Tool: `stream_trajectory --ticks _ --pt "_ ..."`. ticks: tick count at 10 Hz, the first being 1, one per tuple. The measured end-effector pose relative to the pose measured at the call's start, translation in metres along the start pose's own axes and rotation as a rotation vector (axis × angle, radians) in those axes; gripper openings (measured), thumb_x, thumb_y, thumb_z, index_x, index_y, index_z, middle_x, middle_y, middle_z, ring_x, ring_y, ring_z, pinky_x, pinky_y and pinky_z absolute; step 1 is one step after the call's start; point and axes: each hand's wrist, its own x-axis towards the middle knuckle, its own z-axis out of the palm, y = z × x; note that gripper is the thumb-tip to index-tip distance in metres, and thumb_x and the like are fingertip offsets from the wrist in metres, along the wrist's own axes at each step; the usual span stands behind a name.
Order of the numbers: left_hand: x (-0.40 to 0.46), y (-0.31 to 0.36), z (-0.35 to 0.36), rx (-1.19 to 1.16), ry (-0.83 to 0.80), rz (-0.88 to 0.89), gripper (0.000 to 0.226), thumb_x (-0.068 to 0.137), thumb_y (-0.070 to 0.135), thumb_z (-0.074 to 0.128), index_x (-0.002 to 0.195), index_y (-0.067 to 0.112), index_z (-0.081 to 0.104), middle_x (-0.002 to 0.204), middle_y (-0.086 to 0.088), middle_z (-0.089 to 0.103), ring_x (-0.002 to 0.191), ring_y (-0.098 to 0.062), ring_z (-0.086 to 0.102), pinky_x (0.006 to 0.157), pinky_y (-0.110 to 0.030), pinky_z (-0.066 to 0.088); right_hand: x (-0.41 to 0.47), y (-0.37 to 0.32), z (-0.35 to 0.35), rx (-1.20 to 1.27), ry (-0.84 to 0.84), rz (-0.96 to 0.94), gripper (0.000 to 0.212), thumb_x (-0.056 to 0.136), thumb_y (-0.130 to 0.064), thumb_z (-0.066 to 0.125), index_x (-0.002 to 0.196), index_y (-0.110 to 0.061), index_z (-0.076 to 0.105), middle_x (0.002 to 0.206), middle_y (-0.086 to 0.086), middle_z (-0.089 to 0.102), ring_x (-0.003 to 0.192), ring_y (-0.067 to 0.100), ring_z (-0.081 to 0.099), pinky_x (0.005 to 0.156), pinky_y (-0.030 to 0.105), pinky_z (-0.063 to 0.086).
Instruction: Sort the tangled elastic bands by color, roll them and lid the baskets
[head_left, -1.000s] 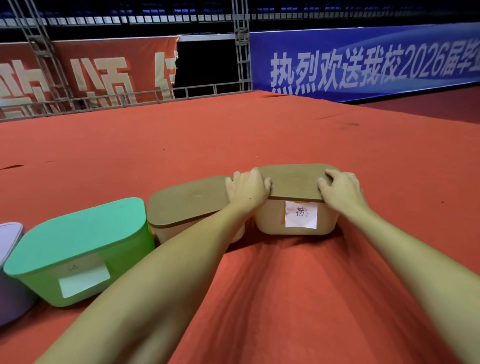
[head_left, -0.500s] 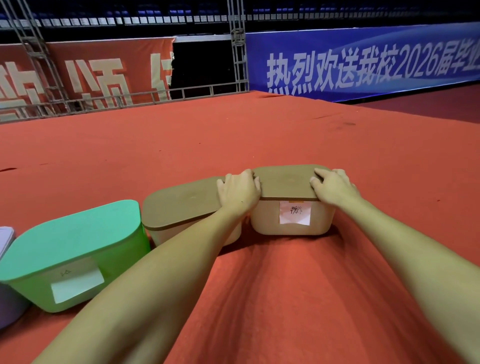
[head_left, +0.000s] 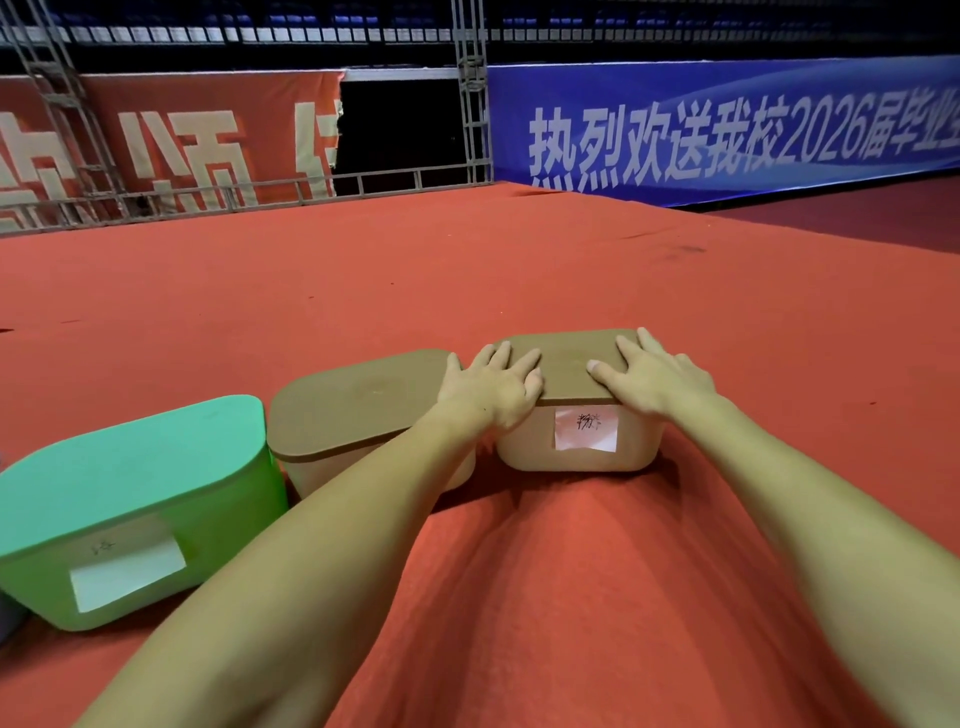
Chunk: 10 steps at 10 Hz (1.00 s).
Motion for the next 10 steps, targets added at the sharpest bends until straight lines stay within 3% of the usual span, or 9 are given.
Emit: stream_trajectory --ticks 3,4,5,6,7,8,9,10 --pt "0.002 0.001 0.007 -0.005 0.094 -0.020 0.060 0.107 0.051 0.012 0.165 0.042 0.026 0.175 0.000 0.025 0.163 -0.023 0.016 0.124 -0.068 0.013 0.002 -0.012 0.007 -0.071 0.049 0.051 0.086 0.090 -0.079 0.027 0.159 -0.027 0.038 0.171 -0.001 0.028 0.147 0.039 0.036 0.111 0.054 0.035" --pt "0.002 0.003 0.006 -0.035 0.098 -0.023 0.061 0.107 0.050 0.013 0.165 0.041 0.027 0.174 0.000 0.026 0.163 -0.023 0.016 0.124 -0.068 0.013 0.000 -0.017 0.007 -0.081 0.061 0.056 0.087 0.090 -0.079 0.027 0.158 -0.025 0.039 0.169 0.000 0.031 0.149 0.037 0.035 0.112 0.054 0.034" --pt "-0.001 0.003 0.005 -0.040 0.084 -0.025 0.060 0.107 0.050 0.014 0.164 0.040 0.029 0.173 -0.001 0.028 0.163 -0.023 0.017 0.123 -0.068 0.014 0.001 -0.014 0.010 -0.082 0.060 0.057 0.088 0.092 -0.079 0.023 0.161 -0.026 0.034 0.173 0.001 0.023 0.157 0.038 0.021 0.121 0.059 0.025" --pt "-0.011 0.004 -0.003 -0.178 0.195 0.012 0.050 0.104 0.048 0.036 0.146 0.032 0.057 0.154 -0.001 0.054 0.149 -0.023 0.043 0.114 -0.060 0.030 -0.003 -0.017 0.008 -0.121 0.038 0.061 0.082 0.098 -0.074 0.021 0.163 -0.025 0.031 0.174 0.006 0.019 0.159 0.042 0.012 0.124 0.059 0.017" --pt "-0.031 -0.003 -0.015 -0.412 0.411 -0.065 0.037 0.096 0.038 0.054 0.127 0.025 0.069 0.127 0.004 0.072 0.120 -0.023 0.066 0.091 -0.040 0.048 -0.011 -0.027 0.005 -0.276 0.133 0.043 0.061 0.106 -0.057 0.030 0.145 -0.017 0.056 0.153 0.019 0.045 0.139 0.044 0.036 0.111 0.051 0.035" --pt "-0.061 -0.014 -0.024 -0.277 0.510 -0.139 0.031 0.095 0.035 0.052 0.118 0.022 0.069 0.111 0.000 0.075 0.104 -0.029 0.070 0.078 -0.039 0.053 -0.024 -0.041 0.007 -0.398 0.298 -0.041 0.033 0.103 -0.029 0.045 0.122 -0.014 0.067 0.124 0.013 0.060 0.116 0.039 0.053 0.095 0.047 0.048" --pt "-0.094 -0.050 -0.020 -0.210 0.494 -0.163 0.031 0.099 0.042 0.049 0.118 0.020 0.062 0.111 -0.005 0.072 0.103 -0.034 0.069 0.078 -0.042 0.054 -0.043 -0.067 0.010 -0.234 0.291 -0.099 0.033 0.104 -0.034 0.048 0.125 -0.015 0.062 0.127 0.013 0.061 0.119 0.041 0.055 0.095 0.049 0.049" --pt "-0.132 -0.105 -0.014 -0.090 0.491 -0.191 0.048 0.099 0.057 0.041 0.128 0.025 0.062 0.126 -0.004 0.068 0.115 -0.033 0.067 0.091 -0.044 0.053 -0.062 -0.106 0.023 -0.162 0.242 -0.339 0.043 0.106 -0.047 0.046 0.139 -0.022 0.056 0.136 0.011 0.057 0.124 0.039 0.053 0.099 0.048 0.048"
